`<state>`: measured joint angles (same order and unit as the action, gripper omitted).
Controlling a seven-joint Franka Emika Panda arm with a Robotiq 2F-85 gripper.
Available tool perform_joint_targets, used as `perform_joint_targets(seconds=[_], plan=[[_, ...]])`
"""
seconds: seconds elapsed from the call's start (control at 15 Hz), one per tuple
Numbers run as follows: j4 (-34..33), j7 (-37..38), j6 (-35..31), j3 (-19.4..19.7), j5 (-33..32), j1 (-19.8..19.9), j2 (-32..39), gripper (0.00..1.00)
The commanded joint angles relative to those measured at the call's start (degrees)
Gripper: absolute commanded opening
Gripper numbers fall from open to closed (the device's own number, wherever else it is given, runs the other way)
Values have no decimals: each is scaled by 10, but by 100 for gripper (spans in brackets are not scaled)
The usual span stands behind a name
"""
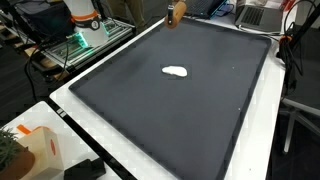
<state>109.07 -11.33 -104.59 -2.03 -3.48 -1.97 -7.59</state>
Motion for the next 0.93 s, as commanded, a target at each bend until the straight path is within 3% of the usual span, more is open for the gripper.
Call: perform_joint_targets(seconds=[0.0,0.33,0.4,0.67,0.73,0.87], plan=[[-62,-8,56,7,7,2,30,22],[-107,-18,81,13,13,7,50,22],[-85,-3,62,9,3,4,41,47],[-96,-9,64,11,3,5,49,47],[-105,5,64,11,5,6,57,22],[-127,28,69,11,15,6,75,22]])
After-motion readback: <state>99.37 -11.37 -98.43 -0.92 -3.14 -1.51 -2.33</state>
